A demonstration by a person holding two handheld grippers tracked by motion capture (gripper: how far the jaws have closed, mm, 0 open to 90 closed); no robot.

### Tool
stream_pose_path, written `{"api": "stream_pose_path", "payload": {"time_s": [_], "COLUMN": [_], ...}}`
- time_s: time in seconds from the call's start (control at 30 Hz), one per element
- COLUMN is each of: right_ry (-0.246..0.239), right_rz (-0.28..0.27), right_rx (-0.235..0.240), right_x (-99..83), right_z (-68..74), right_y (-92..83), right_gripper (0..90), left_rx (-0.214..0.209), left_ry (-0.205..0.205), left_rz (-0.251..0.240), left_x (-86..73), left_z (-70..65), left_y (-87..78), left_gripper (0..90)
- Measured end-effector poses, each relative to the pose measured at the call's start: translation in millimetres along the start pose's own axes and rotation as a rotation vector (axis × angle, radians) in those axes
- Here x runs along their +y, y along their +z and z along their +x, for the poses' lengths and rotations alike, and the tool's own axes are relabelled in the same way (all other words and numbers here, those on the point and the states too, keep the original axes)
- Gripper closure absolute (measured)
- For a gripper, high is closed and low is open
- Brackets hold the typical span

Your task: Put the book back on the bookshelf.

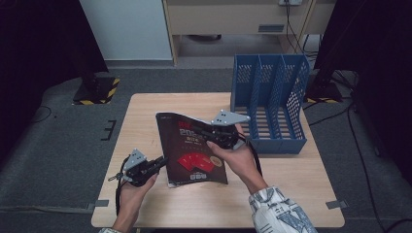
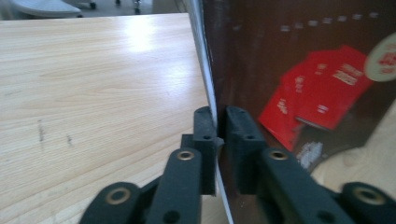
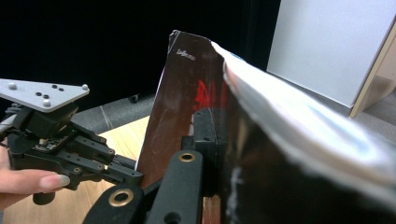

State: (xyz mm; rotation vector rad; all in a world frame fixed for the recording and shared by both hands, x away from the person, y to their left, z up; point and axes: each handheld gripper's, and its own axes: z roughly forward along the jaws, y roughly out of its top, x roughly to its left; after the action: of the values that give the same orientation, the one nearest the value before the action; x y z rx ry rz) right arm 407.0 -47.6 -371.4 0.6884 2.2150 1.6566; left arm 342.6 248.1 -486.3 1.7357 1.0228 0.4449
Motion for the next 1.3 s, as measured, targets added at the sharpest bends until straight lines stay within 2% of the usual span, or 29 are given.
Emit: {"api": "stream_pose_path", "payload": {"time_s": [0.03,0.07,0.1,0.17,0.23,0.27,0.33,0.37,0.43,0.5,0.6,0.77,0.9,1.03,1.1,1.2,1.3], "right_ry": [-0.003,-0.003,-0.003,-0.006,-0.003,-0.003,0.002,0.000,0.001,-0.001,-0.004,-0.017,-0.027,-0.025,-0.023,-0.024,-0.023], "right_rz": [-0.004,-0.004,-0.005,-0.006,-0.011,-0.011,-0.020,-0.028,-0.031,-0.041,-0.053,-0.070,-0.079,-0.091,-0.099,-0.102,-0.099], "right_rx": [-0.001,-0.001,-0.002,-0.002,0.000,0.000,-0.002,-0.005,-0.007,-0.011,-0.013,-0.021,-0.037,-0.077,-0.083,-0.087,-0.099], "right_x": [0.3,0.3,0.5,0.6,1.4,1.4,2.4,4.2,5.4,8.8,12.3,23.6,32.0,39.7,42.0,44.6,48.2], "right_z": [-0.1,-0.1,0.0,0.0,-0.5,-0.5,-1.2,-1.0,-0.7,0.6,2.3,5.2,6.8,6.0,5.9,6.2,5.8], "right_y": [-1.1,-1.1,-1.7,-2.7,-4.4,-4.4,-6.2,-7.9,-8.4,-9.5,-10.2,-9.9,-6.8,-5.2,-5.0,-4.7,-5.4], "right_gripper": [87.0,87.0,86.9,87.0,87.0,87.0,87.0,87.0,87.0,87.0,87.0,87.0,87.0,87.0,87.0,87.0,87.0], "left_rx": [0.047,0.047,0.064,0.098,0.136,0.136,0.141,0.154,0.154,0.158,0.155,0.190,0.198,0.250,0.271,0.271,0.269], "left_ry": [-0.030,-0.030,-0.046,-0.061,-0.069,-0.069,-0.097,-0.115,-0.121,-0.147,-0.165,-0.177,-0.191,-0.175,-0.159,-0.158,-0.135], "left_rz": [-0.033,-0.033,-0.033,-0.022,0.003,0.003,0.022,0.031,0.035,0.059,0.071,0.077,0.098,0.094,0.128,0.151,0.184], "left_x": [-1.1,-1.1,-1.4,-2.7,-5.0,-5.0,-6.5,-8.4,-9.1,-11.8,-13.5,-14.1,-16.8,-16.7,-18.8,-20.1,-22.0], "left_z": [1.3,1.3,3.2,7.9,14.5,14.5,18.2,21.2,22.4,25.5,27.2,28.2,29.6,29.5,30.2,30.1,28.8], "left_y": [0.4,0.4,0.6,1.4,2.3,2.3,2.5,2.3,2.1,2.2,3.0,2.3,2.5,1.3,3.0,5.1,8.3], "left_gripper": [64.4,53.0,53.0,36.4,24.4,21.4,18.8,14.0,12.5,7.6,6.5,7.2,7.7,9.7,9.7,9.9,10.3]}}
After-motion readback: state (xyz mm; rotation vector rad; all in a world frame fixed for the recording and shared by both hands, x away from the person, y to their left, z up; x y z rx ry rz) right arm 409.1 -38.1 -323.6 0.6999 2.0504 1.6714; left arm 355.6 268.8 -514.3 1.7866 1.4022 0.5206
